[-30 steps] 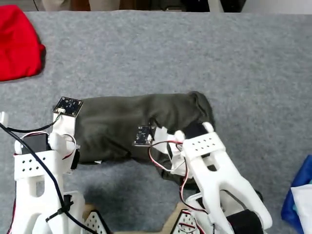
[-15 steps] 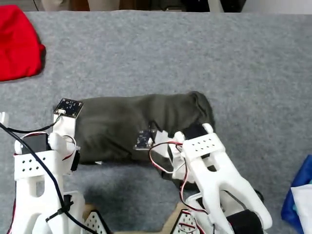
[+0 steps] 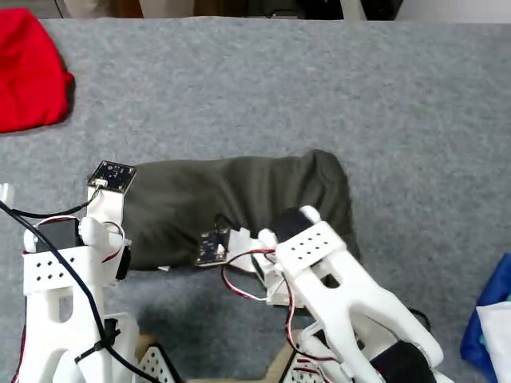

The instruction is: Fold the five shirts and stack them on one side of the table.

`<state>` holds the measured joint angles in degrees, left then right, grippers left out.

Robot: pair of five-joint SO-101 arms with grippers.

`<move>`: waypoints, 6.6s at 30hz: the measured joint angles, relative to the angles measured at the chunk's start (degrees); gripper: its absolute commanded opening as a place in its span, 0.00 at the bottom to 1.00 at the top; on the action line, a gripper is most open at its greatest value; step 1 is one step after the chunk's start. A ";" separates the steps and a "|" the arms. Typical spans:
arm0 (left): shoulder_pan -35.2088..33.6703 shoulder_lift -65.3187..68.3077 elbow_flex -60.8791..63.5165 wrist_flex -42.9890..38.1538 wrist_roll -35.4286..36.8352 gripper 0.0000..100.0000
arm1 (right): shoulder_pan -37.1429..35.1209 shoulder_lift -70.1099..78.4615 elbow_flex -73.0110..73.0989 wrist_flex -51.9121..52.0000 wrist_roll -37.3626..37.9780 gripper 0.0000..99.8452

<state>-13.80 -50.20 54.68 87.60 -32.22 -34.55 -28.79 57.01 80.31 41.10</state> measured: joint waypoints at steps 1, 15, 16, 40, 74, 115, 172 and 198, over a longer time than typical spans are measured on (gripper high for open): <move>0.00 0.00 0.00 0.00 0.00 0.02 | -0.18 0.00 -0.18 0.00 -0.18 0.23; 0.00 0.18 -5.45 -4.40 6.77 0.02 | 15.03 0.18 -22.51 -0.44 -0.18 0.03; 0.44 0.70 -6.86 -4.84 7.82 0.02 | 16.62 0.88 -24.97 -1.41 -0.18 0.03; 9.32 73.32 -54.86 -11.96 16.09 0.02 | 29.89 79.03 -91.78 -14.51 -11.52 0.03; 1.49 78.68 -93.27 12.48 17.05 0.02 | 30.07 78.15 -125.19 21.01 -28.04 0.01; 5.63 58.81 -44.48 -13.89 22.15 0.02 | 32.70 77.45 -98.20 -8.97 -47.82 0.01; 5.63 58.81 -45.45 -10.46 20.40 0.02 | 31.21 56.79 -56.70 -17.23 -40.88 0.00; 2.37 61.98 -44.04 -22.95 20.40 0.02 | 31.21 36.31 -50.64 -13.63 -34.64 0.00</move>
<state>-11.43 11.78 10.64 64.66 -11.82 -3.34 7.52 6.37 66.68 6.46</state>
